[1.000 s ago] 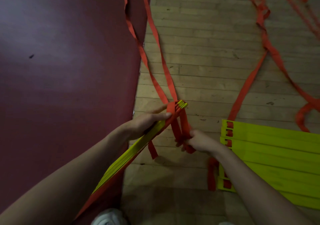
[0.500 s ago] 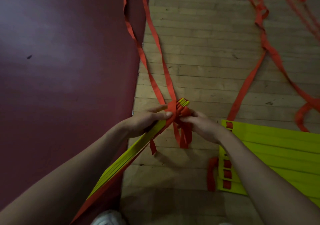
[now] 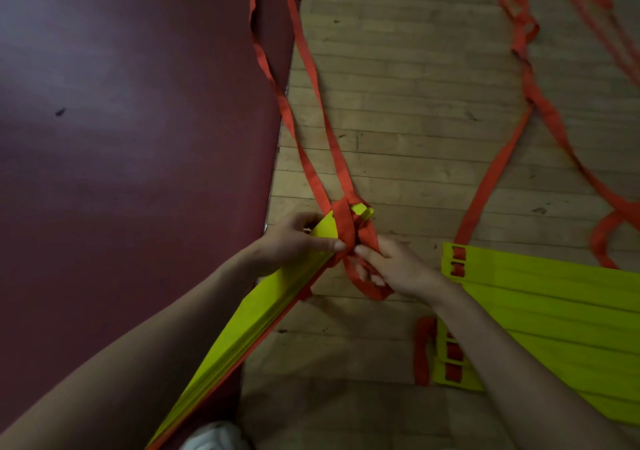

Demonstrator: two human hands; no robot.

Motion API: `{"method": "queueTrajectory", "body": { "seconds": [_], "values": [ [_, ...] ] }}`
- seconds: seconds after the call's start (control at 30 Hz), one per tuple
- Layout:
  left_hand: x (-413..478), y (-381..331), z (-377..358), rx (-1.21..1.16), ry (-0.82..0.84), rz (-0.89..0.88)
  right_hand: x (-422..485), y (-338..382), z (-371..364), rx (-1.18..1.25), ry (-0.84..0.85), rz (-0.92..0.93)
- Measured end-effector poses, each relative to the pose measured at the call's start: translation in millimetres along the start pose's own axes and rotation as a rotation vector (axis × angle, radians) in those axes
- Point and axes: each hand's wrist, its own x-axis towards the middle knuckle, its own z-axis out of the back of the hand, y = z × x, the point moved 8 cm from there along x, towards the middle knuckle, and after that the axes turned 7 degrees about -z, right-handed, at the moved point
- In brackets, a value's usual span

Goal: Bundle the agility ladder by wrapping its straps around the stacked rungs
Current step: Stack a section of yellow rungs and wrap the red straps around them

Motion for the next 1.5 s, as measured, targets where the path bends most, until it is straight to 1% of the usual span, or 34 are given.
{"method": "queueTrajectory", "body": {
  "seconds": [0.07,0.13,0.23,0.3,0.33,0.4,0.43,0.5,0.57,0.7,0.77,0.83,0.93,1.0,1.1,1.17,1.23,1.3,1.37,1.43,1.5],
  "values": [
    [-1,5,-1,-0.020,0.030,0.029,-2,-2,-3,0.032,0.002,0.008],
    [-1,7,-2,0.014,0.055,0.046,-3,-4,-8,0.123,-0.006,0.005],
    [-1,5,-5,0.076,0.035,-0.012,-6,-4,-10,0.188,-0.047,-0.008],
    [-2,3,-8,0.067,0.023,-0.041,-6,-2,-8,0.152,-0.061,-0.014],
    [-2,4,-8,0.072,0.018,-0.047,-5,-2,-5,0.092,-0.079,-0.018],
    [-1,6,-5,0.127,0.007,-0.051,-3,-1,0,-0.037,-0.141,-0.005],
    [-2,7,-2,0.172,-0.003,-0.045,-3,-1,2,-0.058,-0.161,0.002],
    [-2,3,1,0.225,-0.014,-0.053,-4,-1,2,0.015,-0.135,-0.001],
    [-2,-3,-3,0.184,0.011,-0.084,-5,-1,0,0.075,-0.077,0.004],
    [-4,-6,-12,0.030,0.056,-0.065,-2,-7,0,0.016,-0.018,-0.036],
    [-5,-6,-15,0.009,0.070,-0.044,-2,-12,0,0.004,-0.019,-0.085],
    [-5,-7,-16,0.067,0.087,-0.049,-1,-11,2,-0.047,-0.077,-0.090],
    [-4,-4,-22,0.290,0.157,-0.072,1,-5,6,-0.141,-0.158,-0.076],
    [-3,-3,-23,0.357,0.163,-0.094,-1,-1,7,-0.110,-0.168,-0.094],
    [-3,-7,-22,0.370,0.046,-0.168,-3,5,4,-0.059,-0.243,-0.128],
    [-6,-10,-21,0.406,-0.097,-0.225,-2,7,3,-0.071,-0.329,-0.171],
    [-11,-11,-22,0.433,-0.245,-0.315,0,10,0,-0.159,-0.378,-0.206],
    [-17,-8,-22,0.368,-0.352,-0.335,2,13,3,-0.155,-0.406,-0.242],
    [-18,-4,-25,0.310,-0.398,-0.328,6,9,5,-0.068,-0.395,-0.282],
    [-19,-5,-27,0.314,-0.432,-0.303,10,-3,5,0.032,-0.388,-0.311],
    [-16,-4,-27,0.314,-0.412,-0.236,11,-17,6,0.114,-0.385,-0.320]
  ]
}}
